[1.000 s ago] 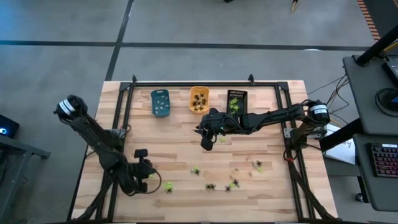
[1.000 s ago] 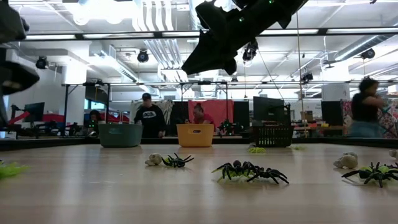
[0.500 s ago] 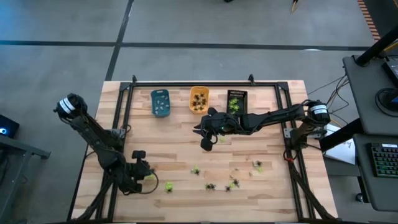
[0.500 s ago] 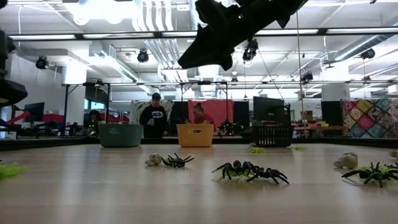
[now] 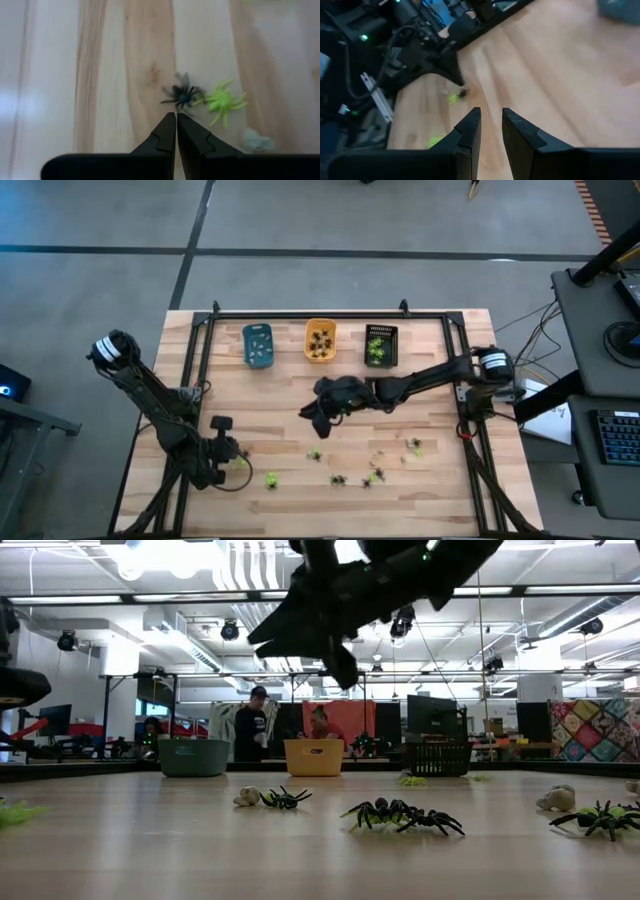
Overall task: Sort Halloween decoration
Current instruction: Put the black spider into the orange bin
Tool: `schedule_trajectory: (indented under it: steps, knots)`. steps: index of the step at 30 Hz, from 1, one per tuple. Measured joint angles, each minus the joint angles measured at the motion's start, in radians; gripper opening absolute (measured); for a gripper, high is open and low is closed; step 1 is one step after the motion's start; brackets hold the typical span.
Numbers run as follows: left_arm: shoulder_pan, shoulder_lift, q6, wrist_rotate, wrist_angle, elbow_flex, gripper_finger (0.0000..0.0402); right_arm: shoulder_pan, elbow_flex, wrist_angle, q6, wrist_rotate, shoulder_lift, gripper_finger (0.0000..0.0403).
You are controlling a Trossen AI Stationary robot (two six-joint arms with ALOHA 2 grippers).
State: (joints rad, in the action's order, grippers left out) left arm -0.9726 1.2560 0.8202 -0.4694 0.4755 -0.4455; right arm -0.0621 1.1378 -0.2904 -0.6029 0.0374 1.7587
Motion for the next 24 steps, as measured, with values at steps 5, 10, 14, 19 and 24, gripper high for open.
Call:
schedule_trajectory:
  steps: [5, 10, 14, 19, 24]
  knots:
    - [0.0, 0.0, 0.0, -0.002, -0.048, 0.04, 0.0, -0.011, 0.024, -0.059, -0.092, -0.003, 0.083, 0.0068]
    - [0.0, -0.007, -0.005, 0.002, -0.048, 0.044, 0.0, -0.03, 0.127, -0.059, -0.114, 0.018, 0.172, 0.0068]
    - [0.0, -0.029, -0.027, 0.011, -0.021, 0.035, 0.0, -0.034, 0.238, 0.007, -0.124, 0.05, 0.243, 0.0068]
    - [-0.001, -0.059, -0.064, 0.01, -0.016, 0.033, 0.0, -0.037, 0.391, 0.161, -0.124, 0.049, 0.327, 0.0068]
    - [-0.001, -0.086, -0.143, 0.005, -0.036, 0.031, 0.0, -0.052, 0.507, 0.247, -0.131, 0.05, 0.399, 0.0068]
